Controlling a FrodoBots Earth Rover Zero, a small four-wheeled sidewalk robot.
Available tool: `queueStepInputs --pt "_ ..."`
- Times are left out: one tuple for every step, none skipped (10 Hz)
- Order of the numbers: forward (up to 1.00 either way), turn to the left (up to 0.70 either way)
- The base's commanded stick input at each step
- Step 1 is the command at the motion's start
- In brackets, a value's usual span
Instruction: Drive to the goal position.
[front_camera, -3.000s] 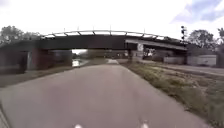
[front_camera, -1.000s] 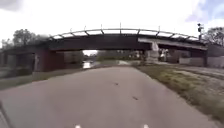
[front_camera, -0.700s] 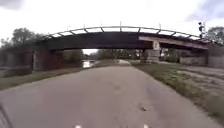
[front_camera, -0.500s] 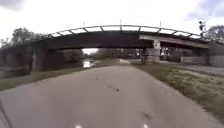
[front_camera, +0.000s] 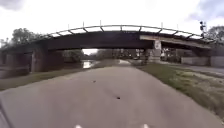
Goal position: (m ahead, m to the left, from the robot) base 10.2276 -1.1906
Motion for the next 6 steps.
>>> queueStepInputs --pt "0.30 -0.51" --pt "0.30 0.00" --pt "0.30 0.00" --pt "0.30 0.00" --pt "0.30 0.00" --pt "0.30 0.00"
